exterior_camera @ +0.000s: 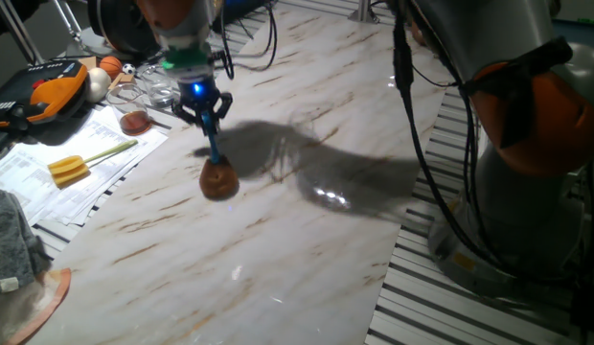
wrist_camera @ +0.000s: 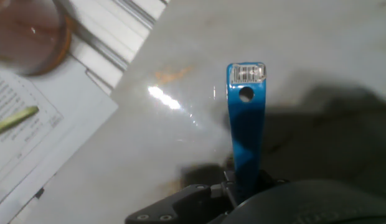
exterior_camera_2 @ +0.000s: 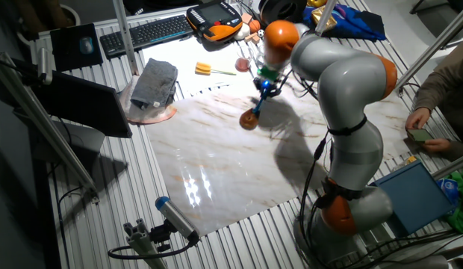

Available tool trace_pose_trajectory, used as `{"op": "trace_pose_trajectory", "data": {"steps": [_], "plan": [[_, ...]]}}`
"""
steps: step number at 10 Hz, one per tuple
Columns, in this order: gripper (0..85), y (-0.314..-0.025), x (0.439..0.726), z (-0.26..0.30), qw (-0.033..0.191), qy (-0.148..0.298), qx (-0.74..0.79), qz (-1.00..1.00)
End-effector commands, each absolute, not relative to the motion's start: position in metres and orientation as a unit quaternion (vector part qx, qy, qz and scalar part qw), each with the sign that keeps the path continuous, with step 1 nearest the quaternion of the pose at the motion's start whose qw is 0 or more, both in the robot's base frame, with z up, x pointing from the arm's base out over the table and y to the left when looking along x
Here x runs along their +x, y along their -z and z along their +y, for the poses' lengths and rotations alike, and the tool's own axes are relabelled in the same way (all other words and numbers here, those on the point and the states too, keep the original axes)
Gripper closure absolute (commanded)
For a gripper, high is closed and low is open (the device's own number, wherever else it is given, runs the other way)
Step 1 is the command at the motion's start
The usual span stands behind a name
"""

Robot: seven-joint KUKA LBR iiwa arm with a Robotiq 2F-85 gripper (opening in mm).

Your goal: Scrub the table with a brush

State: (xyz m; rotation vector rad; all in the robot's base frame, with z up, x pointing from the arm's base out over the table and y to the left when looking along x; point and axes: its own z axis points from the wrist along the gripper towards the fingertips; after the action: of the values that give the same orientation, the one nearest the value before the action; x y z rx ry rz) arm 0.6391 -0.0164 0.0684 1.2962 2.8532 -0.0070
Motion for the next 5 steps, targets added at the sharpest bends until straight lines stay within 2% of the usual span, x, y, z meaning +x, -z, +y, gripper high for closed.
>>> {"op": "trace_pose_trajectory", "data": {"steps": [1,4,5], "plan": [[85.0,-0.0683,0.6449,-0.0363,0.001,-0.002,0.399,0.917],[85.0,-0.0665,0.6454,-0.0450,-0.004,-0.002,0.372,0.928],[85.0,-0.0676,0.6420,-0.0409,-0.013,-0.010,0.375,0.927]]}}
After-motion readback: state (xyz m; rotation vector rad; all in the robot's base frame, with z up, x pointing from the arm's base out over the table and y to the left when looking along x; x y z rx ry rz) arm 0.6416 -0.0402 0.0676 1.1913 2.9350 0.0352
